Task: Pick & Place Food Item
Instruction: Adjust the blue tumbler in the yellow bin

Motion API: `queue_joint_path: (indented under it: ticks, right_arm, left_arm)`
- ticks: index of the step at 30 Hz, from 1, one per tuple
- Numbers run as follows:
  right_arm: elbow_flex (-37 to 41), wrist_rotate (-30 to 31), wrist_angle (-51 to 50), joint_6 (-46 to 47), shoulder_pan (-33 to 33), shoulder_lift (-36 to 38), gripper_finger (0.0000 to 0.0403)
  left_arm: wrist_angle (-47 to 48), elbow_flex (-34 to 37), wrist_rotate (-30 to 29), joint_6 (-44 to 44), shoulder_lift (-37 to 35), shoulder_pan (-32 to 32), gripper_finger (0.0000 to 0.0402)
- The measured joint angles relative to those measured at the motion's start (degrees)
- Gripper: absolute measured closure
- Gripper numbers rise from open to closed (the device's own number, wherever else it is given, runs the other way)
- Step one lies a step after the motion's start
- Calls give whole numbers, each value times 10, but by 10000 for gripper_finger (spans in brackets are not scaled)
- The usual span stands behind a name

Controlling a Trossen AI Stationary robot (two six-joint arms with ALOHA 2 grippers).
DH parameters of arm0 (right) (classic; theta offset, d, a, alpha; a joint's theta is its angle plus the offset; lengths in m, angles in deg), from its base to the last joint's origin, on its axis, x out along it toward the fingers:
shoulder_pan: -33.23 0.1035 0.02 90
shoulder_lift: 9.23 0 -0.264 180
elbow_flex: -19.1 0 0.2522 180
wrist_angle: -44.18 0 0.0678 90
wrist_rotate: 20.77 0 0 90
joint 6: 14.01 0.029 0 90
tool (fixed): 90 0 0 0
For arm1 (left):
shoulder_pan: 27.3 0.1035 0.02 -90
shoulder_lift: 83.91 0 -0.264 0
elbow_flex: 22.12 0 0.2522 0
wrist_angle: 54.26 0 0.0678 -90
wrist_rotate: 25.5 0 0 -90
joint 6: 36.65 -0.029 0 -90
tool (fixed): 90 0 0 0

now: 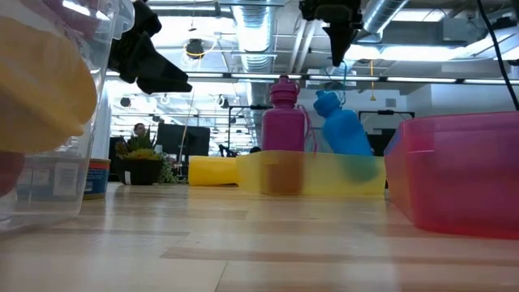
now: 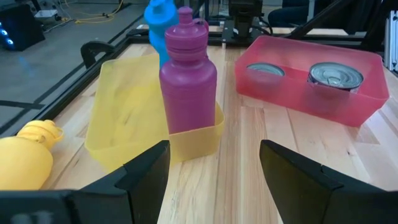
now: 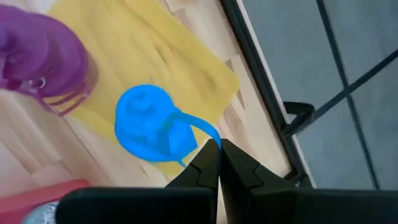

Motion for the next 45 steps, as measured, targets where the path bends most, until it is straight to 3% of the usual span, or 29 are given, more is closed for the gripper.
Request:
queue_joint_path:
  ticks: [4,11,17,32,45]
  right_arm:
    - [28,-16,20,16,-9,26,403]
    - [128,-80,184,13,19,112,403]
    - [214,-79,279,27,35,186,403]
    - [530,-46,509,89,41,349,403]
    - [676,26,562,147,42,458,403]
  left_arm:
    - [8,0,0,0,0,0,160]
    - [5,0,-2,0,0,0,160]
    - [4,0,-2,0,0,0,160]
    - [-10,0,-1,0,0,0,160]
    - [-15,0,2,3,0,0,160]
